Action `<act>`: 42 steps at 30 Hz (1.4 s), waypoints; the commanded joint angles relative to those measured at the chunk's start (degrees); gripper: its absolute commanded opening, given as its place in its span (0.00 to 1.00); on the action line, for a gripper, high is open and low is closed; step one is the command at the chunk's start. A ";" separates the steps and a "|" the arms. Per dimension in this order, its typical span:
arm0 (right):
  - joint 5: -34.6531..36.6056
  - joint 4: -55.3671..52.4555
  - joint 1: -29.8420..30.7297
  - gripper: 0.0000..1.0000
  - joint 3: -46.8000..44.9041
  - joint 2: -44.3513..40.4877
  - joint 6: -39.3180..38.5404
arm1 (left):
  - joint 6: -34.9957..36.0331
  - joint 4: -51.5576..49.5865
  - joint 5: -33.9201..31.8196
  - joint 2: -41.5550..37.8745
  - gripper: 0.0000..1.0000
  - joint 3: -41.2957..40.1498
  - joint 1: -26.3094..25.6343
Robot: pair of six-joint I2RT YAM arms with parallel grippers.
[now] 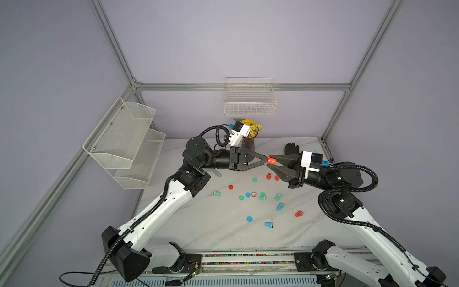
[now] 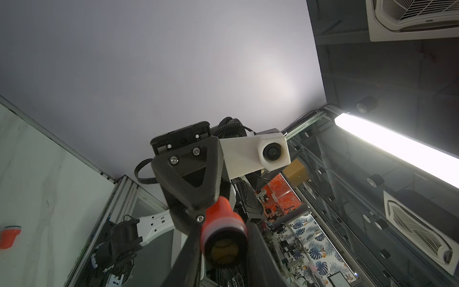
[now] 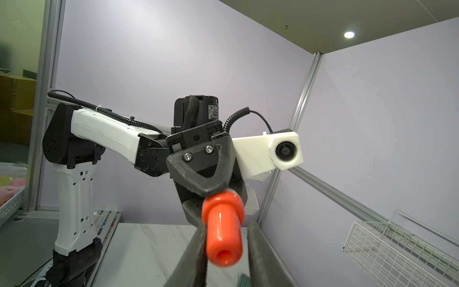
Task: Close the stamp cap
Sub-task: Pick up the stamp from the center of the board.
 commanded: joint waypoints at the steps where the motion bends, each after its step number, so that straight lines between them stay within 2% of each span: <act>1: -0.40 1.94 0.20 0.31 1.44 0.38 -0.11 | -0.92 3.61 1.31 0.34 0.00 0.82 -0.49; 10: -0.77 1.35 0.19 0.31 2.05 0.28 -0.28 | -1.58 4.41 1.62 1.18 0.00 0.97 -0.71; 13: -0.08 1.04 0.24 0.34 2.09 -0.01 -0.38 | -1.61 4.38 1.78 1.26 0.00 1.08 -0.71; 23: 0.98 0.71 0.19 0.30 1.09 -1.65 -0.65 | -1.28 4.42 1.62 0.87 0.00 1.81 -0.71; 42: 1.20 -0.95 0.25 0.32 1.12 -1.09 -0.65 | -1.80 4.67 1.62 1.26 0.00 2.27 -0.69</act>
